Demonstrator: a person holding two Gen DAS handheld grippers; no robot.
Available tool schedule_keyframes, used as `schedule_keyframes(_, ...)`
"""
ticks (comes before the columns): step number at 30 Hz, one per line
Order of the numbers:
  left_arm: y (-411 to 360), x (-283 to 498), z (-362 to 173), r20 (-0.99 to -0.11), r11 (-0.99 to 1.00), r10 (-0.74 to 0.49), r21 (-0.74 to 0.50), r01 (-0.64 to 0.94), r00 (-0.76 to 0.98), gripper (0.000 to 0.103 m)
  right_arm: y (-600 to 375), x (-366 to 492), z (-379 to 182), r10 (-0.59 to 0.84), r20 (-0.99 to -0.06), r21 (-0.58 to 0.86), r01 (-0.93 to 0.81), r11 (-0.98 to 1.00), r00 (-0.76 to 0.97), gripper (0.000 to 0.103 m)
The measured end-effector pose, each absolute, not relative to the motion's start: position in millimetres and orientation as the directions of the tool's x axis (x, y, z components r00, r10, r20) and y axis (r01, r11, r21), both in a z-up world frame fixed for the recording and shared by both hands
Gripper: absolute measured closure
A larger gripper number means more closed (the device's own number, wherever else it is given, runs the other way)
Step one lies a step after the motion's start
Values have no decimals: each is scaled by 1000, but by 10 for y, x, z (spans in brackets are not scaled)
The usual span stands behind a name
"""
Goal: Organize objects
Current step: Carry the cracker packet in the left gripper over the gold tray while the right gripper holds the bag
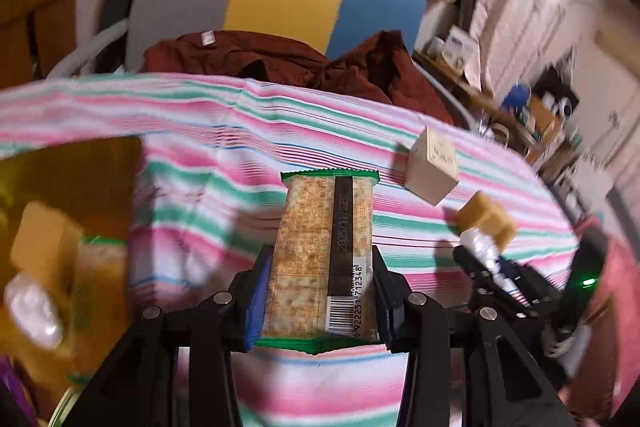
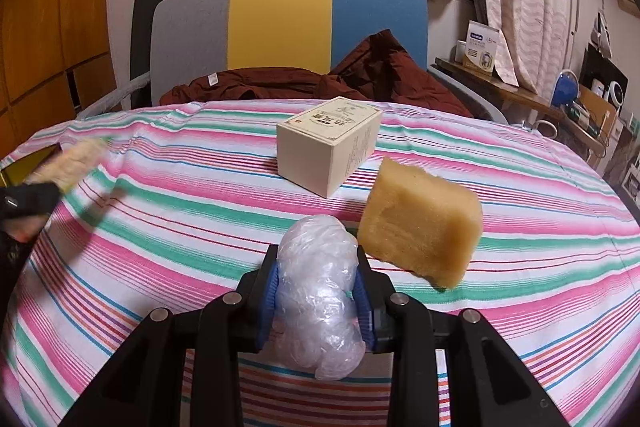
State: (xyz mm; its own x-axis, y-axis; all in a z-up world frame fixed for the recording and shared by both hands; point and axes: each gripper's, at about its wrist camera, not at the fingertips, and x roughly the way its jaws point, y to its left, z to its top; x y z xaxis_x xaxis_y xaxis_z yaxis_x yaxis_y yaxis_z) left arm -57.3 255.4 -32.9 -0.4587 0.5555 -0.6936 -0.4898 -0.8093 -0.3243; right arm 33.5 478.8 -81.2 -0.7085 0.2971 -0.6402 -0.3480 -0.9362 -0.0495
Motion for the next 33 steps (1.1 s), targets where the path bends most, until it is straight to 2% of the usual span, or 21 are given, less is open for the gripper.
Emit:
schedule_keyframes(6,1982,-523,-177,-650,-854,512,-311,-418,-561,59,4722,324,-809,310,-634,-80,-339,-937,-708,70)
schedule_keyframes(14,1167,-709,-163,-647,-918,392,-321,-232,-654,59,4641,284,-825,320,-641,-121,-321,-939,-697,70)
schedule_keyframes(21,602,-1009,-314,-698,-941,293,-330,-70,-654,59,4570,270,-833,335,-638,-157,-309,-938,-693,70)
schedule_keyframes(31,316,-1290,-563,-775,-936,268,-350,36,-572,58,4525,254,-835,349,-635,-188,-301,-935,-689,70)
schedule_keyframes(33,294,-1300,-550,-777,-936,257,-348,53,-574,53,4508,256,-827,349,-631,-194,-295,-936,-693,70)
